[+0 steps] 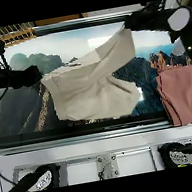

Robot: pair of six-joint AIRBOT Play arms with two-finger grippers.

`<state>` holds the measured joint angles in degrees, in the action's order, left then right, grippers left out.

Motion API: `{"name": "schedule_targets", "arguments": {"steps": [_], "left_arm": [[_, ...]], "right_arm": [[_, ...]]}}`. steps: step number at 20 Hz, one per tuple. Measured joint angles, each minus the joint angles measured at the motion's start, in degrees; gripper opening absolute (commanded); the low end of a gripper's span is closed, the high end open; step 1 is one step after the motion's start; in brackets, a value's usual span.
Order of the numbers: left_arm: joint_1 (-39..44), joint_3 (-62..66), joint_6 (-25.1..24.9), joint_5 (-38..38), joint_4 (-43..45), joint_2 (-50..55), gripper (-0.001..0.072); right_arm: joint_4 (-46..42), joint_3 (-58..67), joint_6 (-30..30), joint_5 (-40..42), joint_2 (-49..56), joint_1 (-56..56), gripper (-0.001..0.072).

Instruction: Fold the clothes and pants, and hang the long-sleeved shirts on hangers.

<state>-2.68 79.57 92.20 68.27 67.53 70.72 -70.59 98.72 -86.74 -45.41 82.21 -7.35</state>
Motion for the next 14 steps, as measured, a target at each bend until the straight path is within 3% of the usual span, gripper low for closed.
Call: {"name": "schedule_targets", "arguments": {"steps": [3,7,14], "left_arm": [[-3.37,3.85,-2.78,-0.39,-0.02,7.56,0.0008],[-7.04,0.79,-5.97,-0.7,-0.24,9.97,0.0008],[-9.29,-18.71,-11.41,-5.81,-0.48,6.21,0.0009]], "right_arm": [[-1.49,-0.15,-0.2,-1.81,1.42,-0.72,-0.0002],[-2.8,-5.2,-0.22,-8.76,-0.76,-1.07,-0.0002],[-3.63,-31.1,-0.22,-10.86,-9.07,-1.31,-0.0001]]}}
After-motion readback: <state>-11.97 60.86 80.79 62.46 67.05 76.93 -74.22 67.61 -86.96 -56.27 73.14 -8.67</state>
